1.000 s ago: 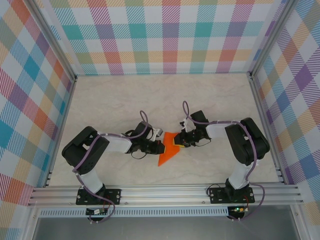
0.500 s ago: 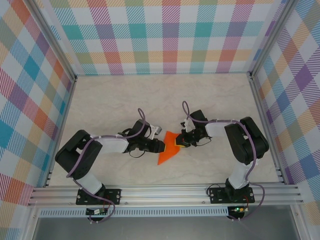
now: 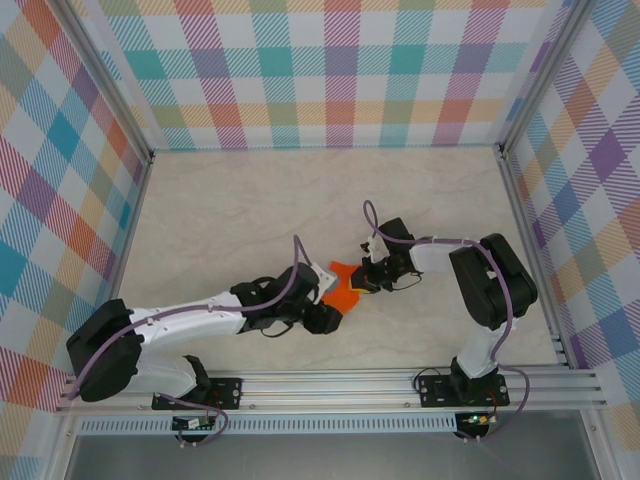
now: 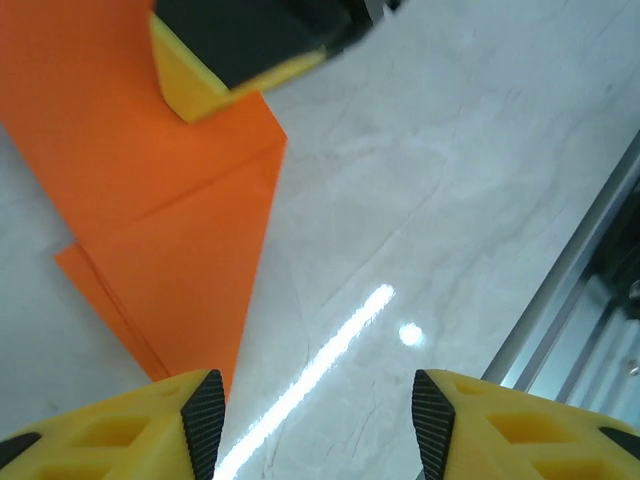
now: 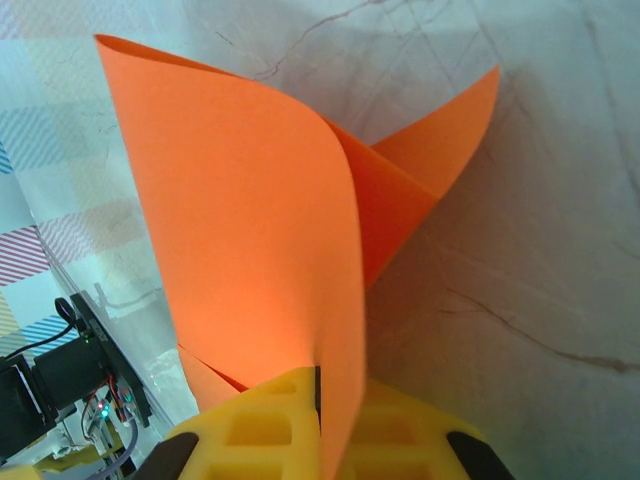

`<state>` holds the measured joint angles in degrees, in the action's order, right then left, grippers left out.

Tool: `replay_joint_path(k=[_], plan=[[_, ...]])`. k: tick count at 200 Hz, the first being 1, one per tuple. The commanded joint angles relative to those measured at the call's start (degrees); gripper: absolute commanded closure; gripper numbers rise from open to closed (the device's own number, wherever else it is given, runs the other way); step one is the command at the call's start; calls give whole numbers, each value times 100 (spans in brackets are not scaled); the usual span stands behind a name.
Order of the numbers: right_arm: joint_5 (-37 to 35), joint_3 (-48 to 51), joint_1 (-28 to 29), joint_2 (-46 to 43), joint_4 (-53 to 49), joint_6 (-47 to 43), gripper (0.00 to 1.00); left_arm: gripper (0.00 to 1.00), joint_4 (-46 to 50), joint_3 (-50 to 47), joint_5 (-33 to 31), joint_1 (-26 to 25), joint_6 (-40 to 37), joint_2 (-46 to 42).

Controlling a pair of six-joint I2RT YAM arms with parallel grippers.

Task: Fold a paper plane with a square sheet of paper (fold left side to right side)
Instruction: Fold the wing for the fifth time at the center of the table.

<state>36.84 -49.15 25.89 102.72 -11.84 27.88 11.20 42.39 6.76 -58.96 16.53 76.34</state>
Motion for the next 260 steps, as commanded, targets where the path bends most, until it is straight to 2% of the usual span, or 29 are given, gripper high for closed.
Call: replay_joint_path(k=[1,32,69,161,221,260], plan=[[32,-126,44,-10,-183,-4,100,43,764,463,-1213,-471,-211,500],[52,-218,39,-15,-340,39,100,39,895,950,-1681,-708,-384,1218],[91,-259,39,-24,-369,91,100,37,1020,1273,-2009,-762,-531,1774],[239,-438,46,6,-594,338,100,38,967,1499,-2345,-849,-599,2425],[333,-482,47,12,-630,442,100,42,1062,1605,-2861,-987,-584,2597],[315,-491,39,37,-679,418,100,52,1103,1665,-2956,-1053,-585,2710]])
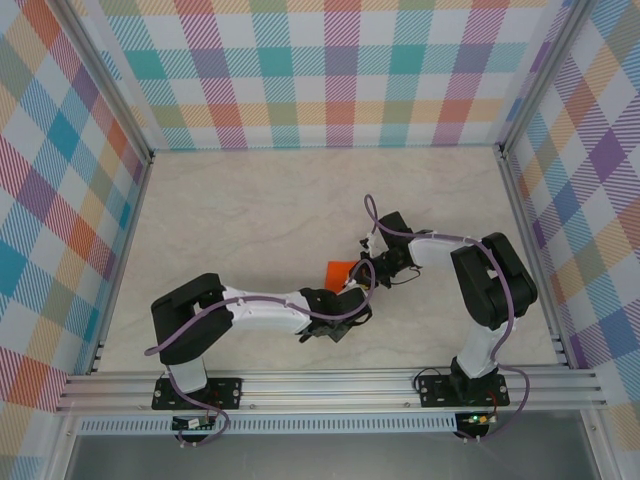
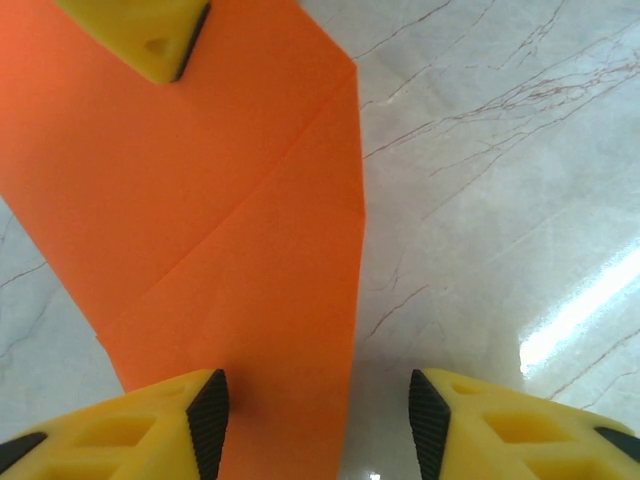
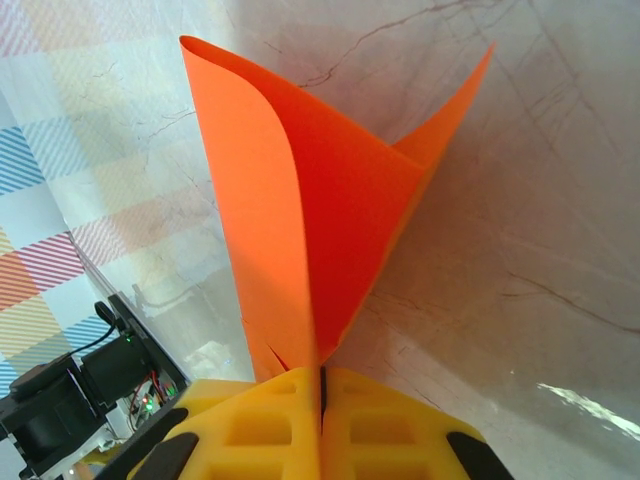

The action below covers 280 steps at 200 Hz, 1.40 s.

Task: Fold a paper plane with a square sheet of paper (fold left side to right side)
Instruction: Fold the wing for the fifth time at the center of the table.

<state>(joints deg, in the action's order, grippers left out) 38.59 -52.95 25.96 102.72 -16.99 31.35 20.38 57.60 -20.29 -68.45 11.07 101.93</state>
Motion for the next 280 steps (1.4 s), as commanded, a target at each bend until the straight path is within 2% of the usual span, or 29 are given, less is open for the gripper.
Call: replay_joint_path(k=[1,71,111,161,187,221,280], plan=[[136,-110,37,37,-164,72,100,52,181,145,-248,-102,-36,151],[141,-150,39,-5,-262,48,100,67,228,117,-470,-125,25,90],[123,-216,32,-28,-377,12,100,78,212,79,-436,-124,27,-66],[87,-342,38,-32,-535,-48,97,88,152,-26,-412,-123,53,-298],[27,-421,37,-91,-624,-129,89,90,144,-23,-369,-120,53,-349],[-305,-394,-6,-463,-713,-191,70,95,86,-71,-169,-65,111,-400],[-1368,18,-278,-1970,-829,-286,33,98,-617,-510,904,430,322,-859]])
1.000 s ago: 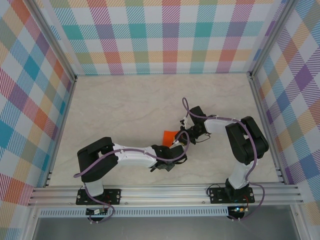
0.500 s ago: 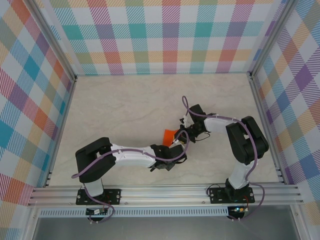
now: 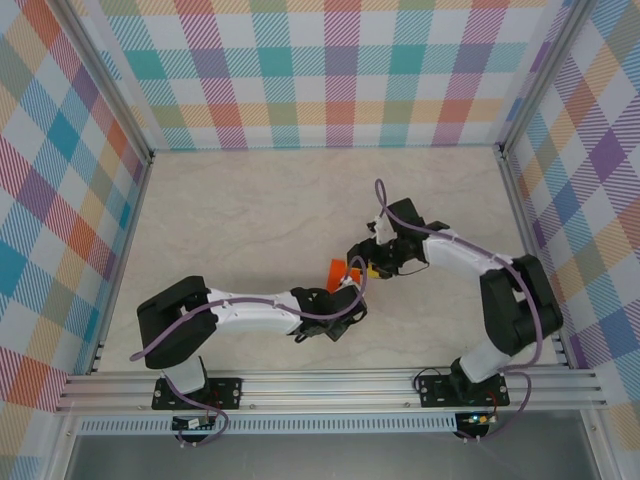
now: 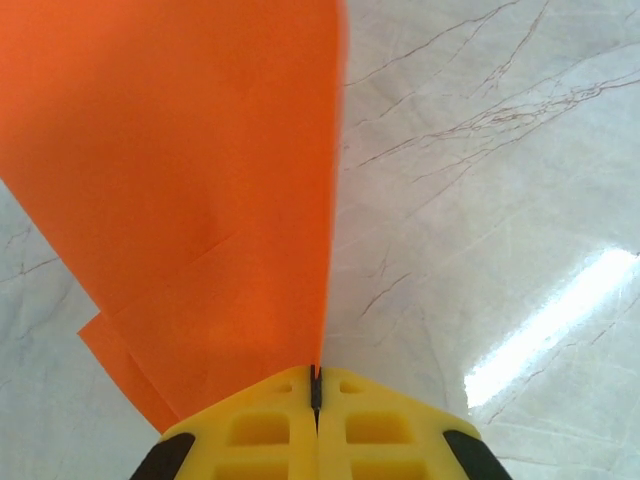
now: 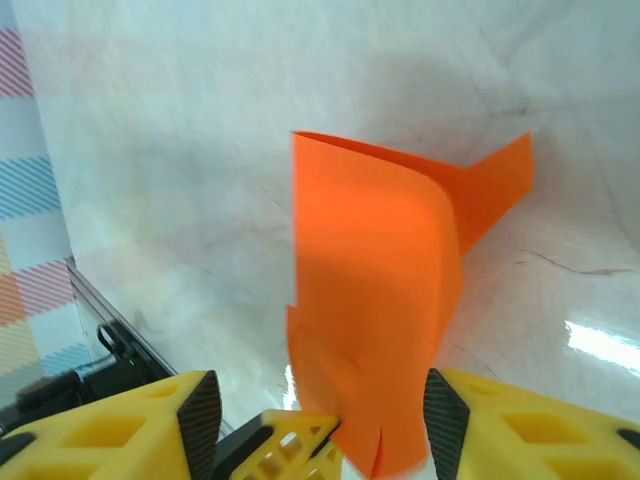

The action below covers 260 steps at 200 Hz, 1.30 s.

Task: Fold a paper plane with a square sheet of paper (fold left side to right side)
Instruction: Fold the wing for the fifth time at the center of the table.

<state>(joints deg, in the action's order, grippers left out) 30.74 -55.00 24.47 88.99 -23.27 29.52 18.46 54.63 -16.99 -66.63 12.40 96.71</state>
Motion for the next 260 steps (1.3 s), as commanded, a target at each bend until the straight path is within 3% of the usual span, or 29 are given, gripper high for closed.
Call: replay_joint_path(k=[1,16,38,81,106,172,260], plan=[[-611,234,-132,-630,-203,-103,32,98,-450,-219,596,261,195,-345],[-1037,367,-170,-1011,-300,-142,23,98,-757,-402,964,456,309,-493],[-1433,575,-170,-1373,-336,-210,18,98,-1277,-723,1604,826,555,-702],[-1019,1148,-138,-1380,372,-77,18,99,-2247,-1273,2658,1482,1069,-871],[-778,1515,41,-1223,1206,254,22,99,-2701,-1498,3001,1723,1321,-882],[-1104,1516,633,-560,2034,673,36,100,-3418,-1651,3516,2059,1856,-602],[-1151,1646,697,-106,2869,1089,49,100,-4346,-1945,3720,2253,2462,-277]])
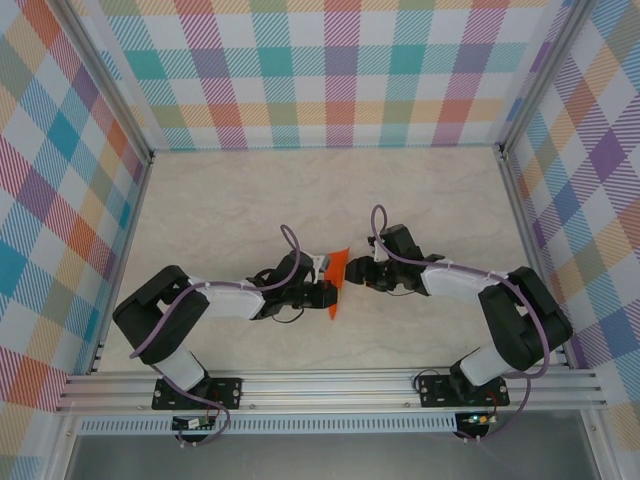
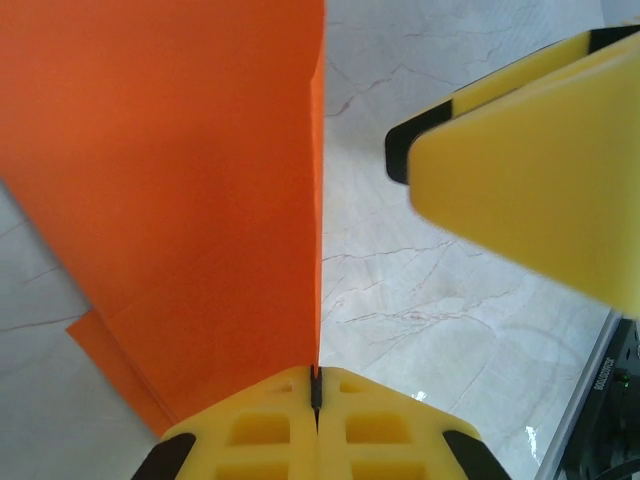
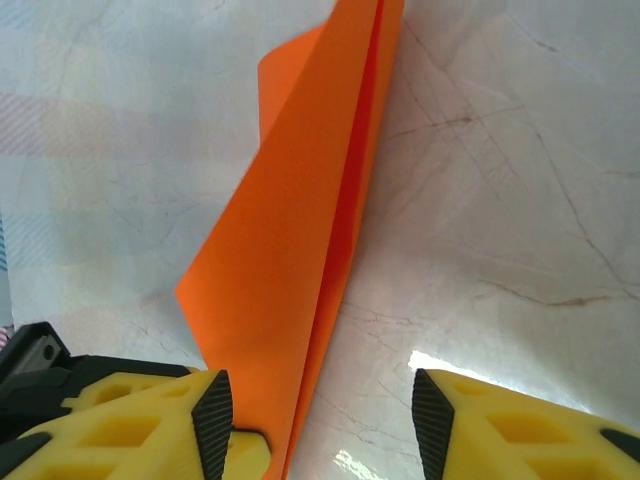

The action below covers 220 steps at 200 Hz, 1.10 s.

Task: Fold a paper plane with a square sheet of paper (fold left side to right side)
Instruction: Fold the wing for the fifth time at the center of the table.

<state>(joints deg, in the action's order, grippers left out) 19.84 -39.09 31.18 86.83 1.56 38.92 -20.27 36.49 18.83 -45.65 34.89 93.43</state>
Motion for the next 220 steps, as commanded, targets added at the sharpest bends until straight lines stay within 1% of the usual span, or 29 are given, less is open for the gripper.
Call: replay_joint_path(k=[1,71,108,173,220], plan=[[-55,57,27,113,396,150,50,100,-480,-136,143,154,221,47],[363,-150,20,676,1019,310,51,100,-919,-371,492,381,424,59],[450,-250,21,924,1247,414,52,100,-1127,-443,577,490,558,141],[488,-496,64,1238,1311,450,55,100,-1297,-546,657,627,639,193],[351,-734,99,1420,1038,472,55,100,-1277,-590,631,680,624,232]])
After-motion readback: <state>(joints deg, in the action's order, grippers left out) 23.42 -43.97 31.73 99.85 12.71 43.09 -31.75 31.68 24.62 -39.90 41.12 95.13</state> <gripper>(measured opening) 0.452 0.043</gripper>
